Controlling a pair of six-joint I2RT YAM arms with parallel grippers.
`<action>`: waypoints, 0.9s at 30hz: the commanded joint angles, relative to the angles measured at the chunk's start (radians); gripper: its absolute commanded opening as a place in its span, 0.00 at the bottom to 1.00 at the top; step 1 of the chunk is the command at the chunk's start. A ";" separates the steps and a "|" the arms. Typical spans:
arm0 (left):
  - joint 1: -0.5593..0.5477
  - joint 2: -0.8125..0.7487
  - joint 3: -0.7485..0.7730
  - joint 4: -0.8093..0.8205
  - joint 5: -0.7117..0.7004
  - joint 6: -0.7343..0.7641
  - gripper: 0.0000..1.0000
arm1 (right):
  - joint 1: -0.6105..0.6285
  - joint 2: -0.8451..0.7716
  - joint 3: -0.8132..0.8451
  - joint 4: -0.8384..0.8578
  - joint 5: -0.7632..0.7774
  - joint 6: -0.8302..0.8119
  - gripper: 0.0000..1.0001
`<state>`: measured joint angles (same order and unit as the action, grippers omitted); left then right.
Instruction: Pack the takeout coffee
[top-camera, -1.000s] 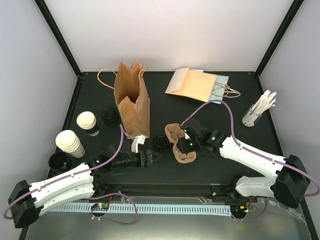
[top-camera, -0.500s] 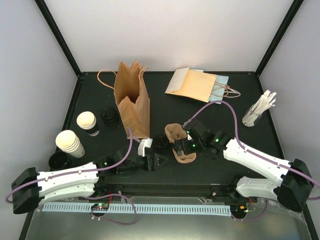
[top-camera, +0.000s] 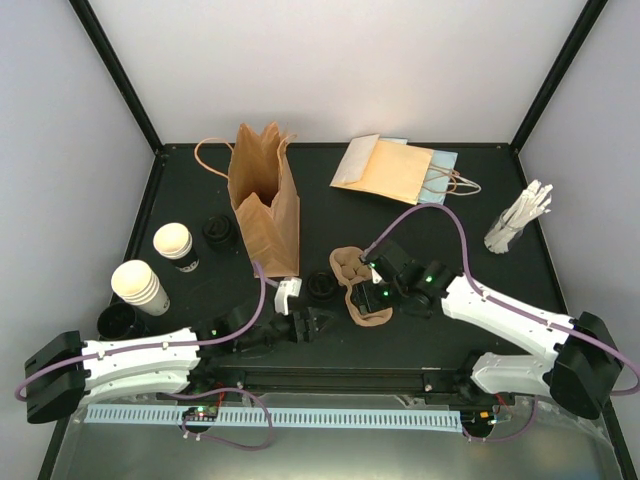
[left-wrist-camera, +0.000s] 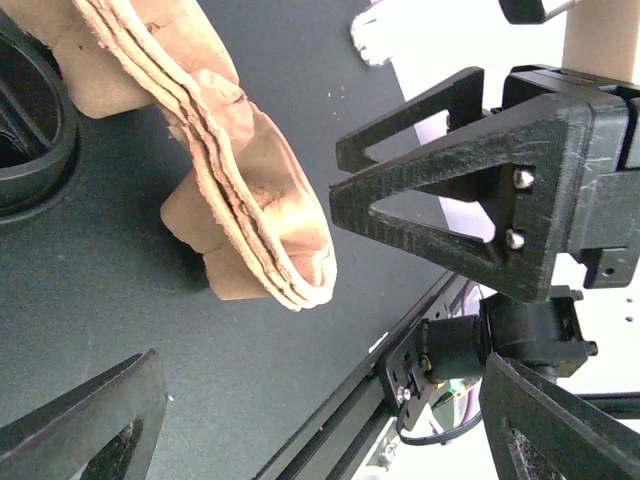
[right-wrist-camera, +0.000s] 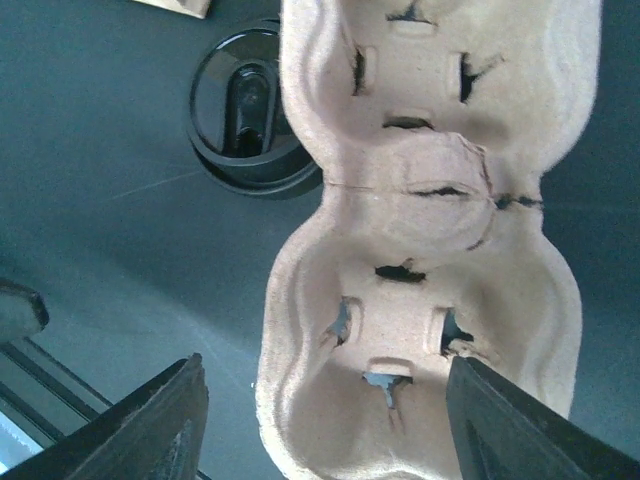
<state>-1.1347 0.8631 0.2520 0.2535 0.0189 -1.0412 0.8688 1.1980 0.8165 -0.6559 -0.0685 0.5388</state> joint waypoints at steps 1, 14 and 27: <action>-0.005 0.000 -0.010 0.028 -0.046 -0.038 0.88 | -0.002 0.010 -0.004 0.040 -0.049 0.002 0.67; 0.006 -0.008 -0.037 0.078 -0.042 -0.050 0.88 | 0.048 0.059 -0.005 0.065 -0.045 0.008 0.65; 0.033 -0.011 -0.065 0.104 -0.010 -0.077 0.88 | 0.053 0.103 -0.003 0.073 -0.004 0.019 0.59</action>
<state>-1.1168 0.8639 0.1932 0.3119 -0.0002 -1.1004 0.9161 1.3083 0.8165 -0.5983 -0.1024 0.5488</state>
